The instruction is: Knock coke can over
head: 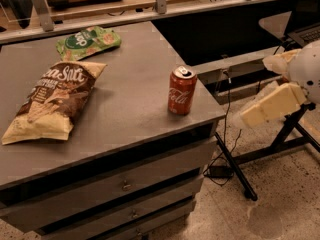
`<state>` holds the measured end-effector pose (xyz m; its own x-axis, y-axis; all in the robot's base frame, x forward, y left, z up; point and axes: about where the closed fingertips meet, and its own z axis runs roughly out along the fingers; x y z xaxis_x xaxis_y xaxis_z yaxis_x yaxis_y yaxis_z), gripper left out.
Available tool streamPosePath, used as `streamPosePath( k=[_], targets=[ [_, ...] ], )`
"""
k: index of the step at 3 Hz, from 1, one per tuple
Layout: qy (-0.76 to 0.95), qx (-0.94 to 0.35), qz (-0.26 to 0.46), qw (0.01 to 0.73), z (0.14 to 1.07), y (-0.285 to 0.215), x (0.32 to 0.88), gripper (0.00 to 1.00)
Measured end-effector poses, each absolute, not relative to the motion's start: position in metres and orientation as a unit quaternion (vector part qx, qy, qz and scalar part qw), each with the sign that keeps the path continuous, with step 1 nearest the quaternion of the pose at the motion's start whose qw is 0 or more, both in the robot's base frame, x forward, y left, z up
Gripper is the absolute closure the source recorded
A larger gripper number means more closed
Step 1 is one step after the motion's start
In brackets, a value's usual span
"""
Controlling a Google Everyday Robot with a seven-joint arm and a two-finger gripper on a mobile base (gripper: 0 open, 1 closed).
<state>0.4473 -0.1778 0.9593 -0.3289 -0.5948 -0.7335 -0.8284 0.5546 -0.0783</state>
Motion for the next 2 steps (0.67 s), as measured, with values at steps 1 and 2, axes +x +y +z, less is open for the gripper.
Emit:
streamPosePath(
  k=[1, 2],
  targets=[
    [0.786, -0.433, 0.174, 0.406, 0.950, -0.170, 0.456, 0.00],
    [0.763, -0.421, 0.194, 0.450, 0.942, -0.152, 0.471, 0.00]
  ],
)
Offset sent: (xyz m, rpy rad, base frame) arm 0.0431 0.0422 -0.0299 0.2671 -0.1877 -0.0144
